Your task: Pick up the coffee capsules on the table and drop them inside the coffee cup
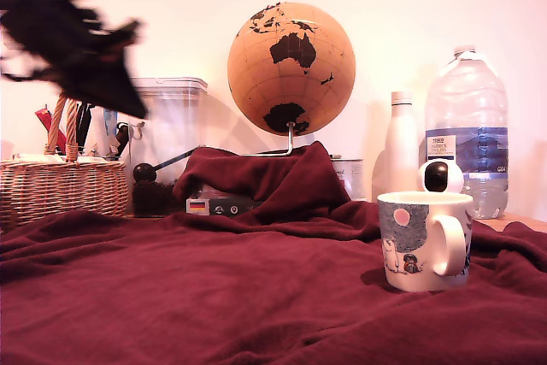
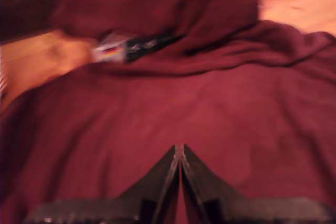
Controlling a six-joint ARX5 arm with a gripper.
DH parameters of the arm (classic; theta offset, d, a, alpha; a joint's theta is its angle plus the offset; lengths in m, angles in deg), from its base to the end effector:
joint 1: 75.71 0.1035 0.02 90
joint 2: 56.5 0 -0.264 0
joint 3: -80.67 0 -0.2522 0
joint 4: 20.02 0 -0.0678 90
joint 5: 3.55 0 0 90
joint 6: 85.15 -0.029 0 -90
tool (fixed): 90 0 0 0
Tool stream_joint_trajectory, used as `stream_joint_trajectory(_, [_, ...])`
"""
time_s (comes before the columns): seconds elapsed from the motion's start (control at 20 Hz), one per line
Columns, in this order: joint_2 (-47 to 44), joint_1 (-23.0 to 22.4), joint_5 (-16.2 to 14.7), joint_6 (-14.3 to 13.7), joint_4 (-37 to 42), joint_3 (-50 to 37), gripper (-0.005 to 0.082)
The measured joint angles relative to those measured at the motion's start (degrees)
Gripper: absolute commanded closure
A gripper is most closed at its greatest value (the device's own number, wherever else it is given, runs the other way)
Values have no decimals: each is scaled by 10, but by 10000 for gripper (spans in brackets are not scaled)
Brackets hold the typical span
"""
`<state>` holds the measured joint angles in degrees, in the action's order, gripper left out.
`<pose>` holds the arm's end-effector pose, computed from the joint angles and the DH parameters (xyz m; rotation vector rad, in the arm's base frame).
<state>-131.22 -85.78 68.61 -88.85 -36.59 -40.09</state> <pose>0.2686 -0.0567 0.2402 0.0234 0.5479 -0.4922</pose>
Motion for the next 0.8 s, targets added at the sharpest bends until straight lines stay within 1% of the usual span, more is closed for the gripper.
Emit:
stream_joint_trajectory(0.05, [10,10,8,5,15,-20,788])
stream_joint_trajectory(0.15, [37,31,19,30,43,-63,788])
stream_joint_trajectory(0.3, [90,57,29,41,76,-126,788])
stream_joint_trajectory(0.35, [108,64,30,50,81,-142,788])
stream_joint_trajectory(0.5, [159,82,39,65,91,-198,788])
stream_joint_trajectory(0.55, [176,87,43,65,93,-217,788])
stream_joint_trajectory(0.65, [212,95,47,76,99,-251,788])
stream_joint_trajectory(0.8, [273,101,49,81,101,-289,788])
